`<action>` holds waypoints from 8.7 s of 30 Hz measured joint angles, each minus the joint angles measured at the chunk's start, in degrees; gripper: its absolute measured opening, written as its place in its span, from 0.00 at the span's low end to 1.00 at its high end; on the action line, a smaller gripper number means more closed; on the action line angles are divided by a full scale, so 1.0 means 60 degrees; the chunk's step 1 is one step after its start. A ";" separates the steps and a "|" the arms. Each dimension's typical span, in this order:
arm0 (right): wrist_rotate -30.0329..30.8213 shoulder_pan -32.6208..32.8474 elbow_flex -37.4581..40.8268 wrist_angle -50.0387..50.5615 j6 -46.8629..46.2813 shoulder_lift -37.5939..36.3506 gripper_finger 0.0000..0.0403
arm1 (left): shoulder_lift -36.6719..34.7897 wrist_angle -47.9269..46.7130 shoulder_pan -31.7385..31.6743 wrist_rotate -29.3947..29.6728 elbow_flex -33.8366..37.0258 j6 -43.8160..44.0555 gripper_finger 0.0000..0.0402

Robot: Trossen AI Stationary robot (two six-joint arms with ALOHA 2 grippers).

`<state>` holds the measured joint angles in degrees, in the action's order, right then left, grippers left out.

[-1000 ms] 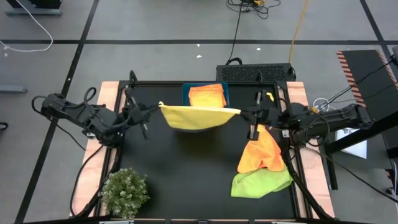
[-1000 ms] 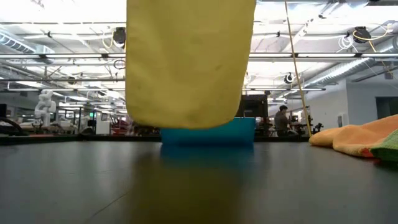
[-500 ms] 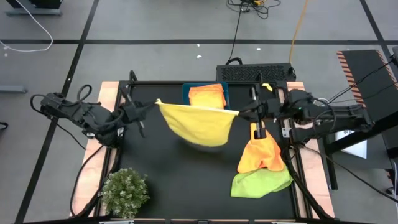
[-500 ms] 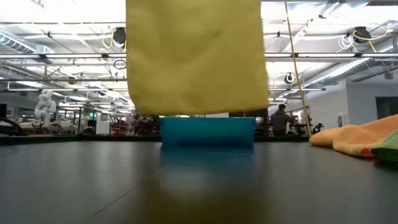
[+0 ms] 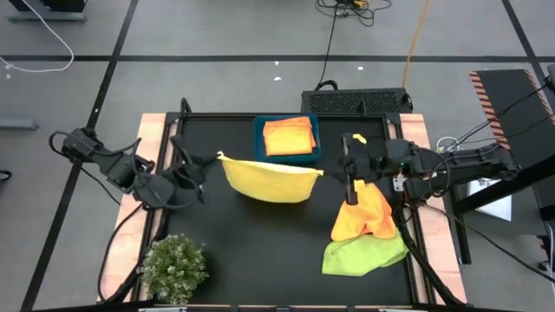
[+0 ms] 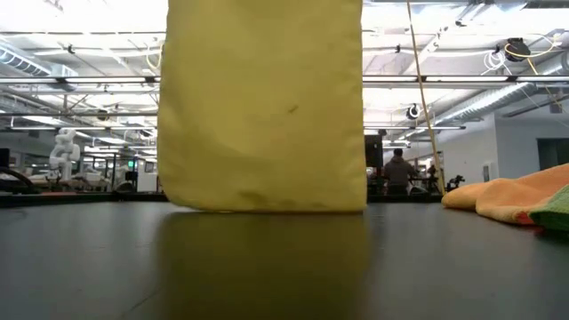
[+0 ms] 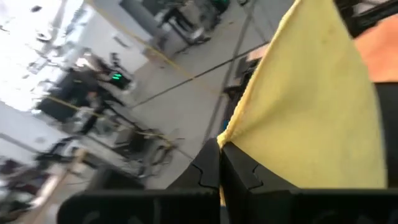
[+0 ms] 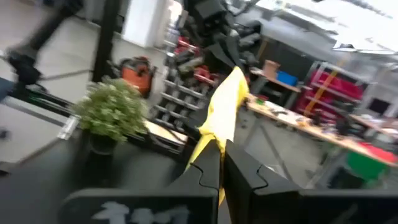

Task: Fold microfiber towels
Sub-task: Fold the yellow microfiber towel

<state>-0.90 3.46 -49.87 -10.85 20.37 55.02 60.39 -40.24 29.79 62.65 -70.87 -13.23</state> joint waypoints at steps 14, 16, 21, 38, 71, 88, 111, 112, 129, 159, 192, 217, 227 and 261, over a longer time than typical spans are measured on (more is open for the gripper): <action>0.0871 -0.1011 0.0000 -0.0257 0.0230 0.0000 0.00 | -0.0067 -0.0112 -0.1482 -0.0139 0.0000 -0.0455 0.00; 0.0531 -0.1068 0.0000 -0.0159 0.0174 0.0000 0.00 | -0.0067 -0.0133 -0.1517 -0.0189 0.0000 -0.0431 0.00; -0.0123 -0.0853 0.0000 0.0504 -0.0262 0.0000 0.00 | -0.0060 -0.0195 -0.1046 -0.0688 0.0000 0.0181 0.00; 0.0181 0.2797 0.0018 0.1193 -0.1436 0.1883 0.00 | 0.3035 -0.0056 0.2179 -0.1366 0.0863 0.3417 0.00; 0.0190 -0.1239 0.0007 0.0204 -0.1238 0.0181 0.00 | -0.0236 0.0959 -0.1217 -0.0514 0.0946 -0.0411 0.00; 0.0119 0.2627 0.3819 -0.3549 -0.3001 0.0399 0.00 | 0.2334 0.2876 0.2934 -0.1049 0.2594 0.3257 0.00; 0.3174 0.3170 0.5366 -0.6305 -0.3778 0.3820 0.00 | 0.4258 -0.0002 0.2051 -0.2734 0.2597 0.7513 0.00; 0.3186 0.3005 0.5366 -0.6256 -0.3782 0.3842 0.00 | 0.4257 -0.0107 0.1899 -0.2739 0.2647 0.7649 0.00; 0.3495 0.1579 0.5355 -0.4787 -0.4956 0.3907 0.00 | 0.4254 0.3978 -0.0238 -0.4460 0.5453 0.5167 0.02; 0.3701 0.1335 0.5359 -0.4281 -0.5039 0.3905 0.12 | 0.4225 0.3979 -0.1157 -0.4937 0.5442 0.5155 0.19; 0.2600 0.2846 0.5366 -0.5980 -0.3491 0.2943 0.34 | 0.4018 0.7870 0.0438 -0.4819 0.3898 0.3652 0.19; 0.1638 0.3475 0.2449 -0.1534 -0.4434 0.5767 0.35 | 0.5766 0.8633 0.0532 -0.6714 0.4583 0.5741 0.19; 0.1642 0.3752 0.2127 -0.0925 -0.4559 0.5818 0.35 | 0.5760 0.8259 0.0602 -0.6648 0.4583 0.5798 0.19; 0.2847 0.1441 0.2138 0.1540 -0.5512 0.5814 0.35 | 0.6229 0.5432 -0.0291 -0.7112 0.4561 0.7963 0.19</action>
<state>16.19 12.11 -37.04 -1.61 -12.71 89.91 97.76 -7.65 28.05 19.98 -43.51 34.54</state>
